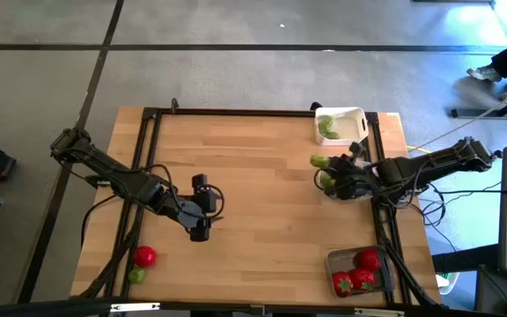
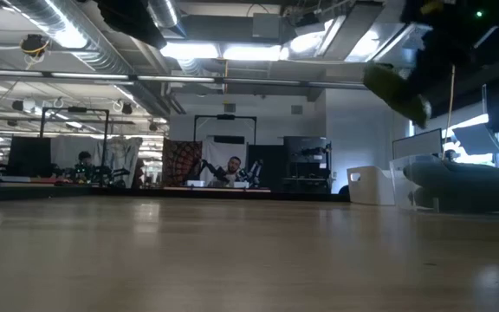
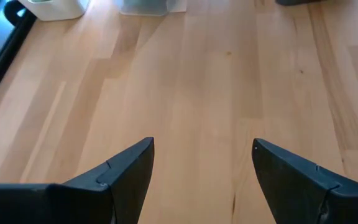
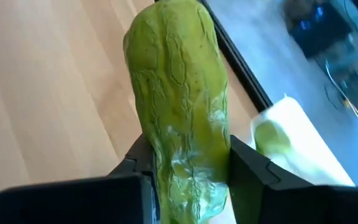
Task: Sort produce into baskets
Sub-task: Put the cucumber into the transparent bin
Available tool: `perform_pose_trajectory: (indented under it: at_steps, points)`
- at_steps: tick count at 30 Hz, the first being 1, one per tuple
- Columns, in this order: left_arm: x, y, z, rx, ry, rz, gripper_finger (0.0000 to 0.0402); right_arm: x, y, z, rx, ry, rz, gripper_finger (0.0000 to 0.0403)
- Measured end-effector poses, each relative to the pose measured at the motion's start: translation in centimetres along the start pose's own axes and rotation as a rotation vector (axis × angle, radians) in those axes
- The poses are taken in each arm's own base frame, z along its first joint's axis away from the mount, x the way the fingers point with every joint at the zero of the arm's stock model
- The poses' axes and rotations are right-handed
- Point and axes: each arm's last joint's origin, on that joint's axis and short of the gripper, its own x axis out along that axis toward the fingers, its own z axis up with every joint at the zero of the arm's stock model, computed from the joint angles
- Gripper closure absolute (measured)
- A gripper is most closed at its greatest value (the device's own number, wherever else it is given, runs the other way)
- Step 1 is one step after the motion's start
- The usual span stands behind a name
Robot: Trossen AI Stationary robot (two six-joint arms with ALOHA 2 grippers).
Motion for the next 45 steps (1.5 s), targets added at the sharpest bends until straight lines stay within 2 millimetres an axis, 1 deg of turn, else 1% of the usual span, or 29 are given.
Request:
perform_pose_trajectory:
  at_steps: [4, 8, 15, 22, 26, 29, 35, 38, 40, 45]
  points:
    - [0.0, 0.1, 0.0, 0.001, -0.011, 0.031, 0.0134, 0.5, -1.2, -1.2, 0.052, 0.14, -0.079, 0.0297]
    - [0.0, 0.1, 0.0, 0.001, -0.012, 0.034, 0.0134, 1.0, -2.4, -2.0, 0.057, 0.274, -0.108, 0.0297]
    - [0.0, 0.1, 0.0, 0.0, -0.012, 0.035, 0.0134, 1.6, -3.2, -2.2, 0.105, 0.38, -0.093, 0.0297]
    - [0.0, 0.1, 0.0, 0.0, -0.012, 0.035, 0.0134, 2.9, -3.5, -2.2, 0.144, 0.469, -0.107, 0.0297]
    - [0.0, 0.1, 0.0, 0.001, -0.012, 0.035, 0.0134, 4.0, -3.5, -2.3, 0.148, 0.55, -0.076, 0.0297]
    - [0.0, 0.1, 0.0, 0.002, -0.01, 0.035, 0.0134, 4.9, -3.1, -2.9, 0.122, 0.603, -0.032, 0.0297]
    - [0.0, 0.1, 0.0, 0.005, -0.009, 0.036, 0.0134, 6.6, -2.3, -4.6, 0.122, 0.636, -0.021, 0.0294]
    - [0.0, 0.1, 0.0, 0.009, -0.009, 0.036, 0.0134, 7.0, -2.1, -5.1, 0.123, 0.634, -0.026, 0.0281]
    - [0.0, 0.1, 0.0, 0.009, -0.009, 0.036, 0.0134, 7.1, -2.0, -5.1, 0.127, 0.632, -0.023, 0.0265]
    - [0.0, 0.1, 0.0, 0.008, -0.012, 0.034, 0.0134, 7.1, -2.0, -5.2, 0.156, 0.641, -0.01, 0.02]
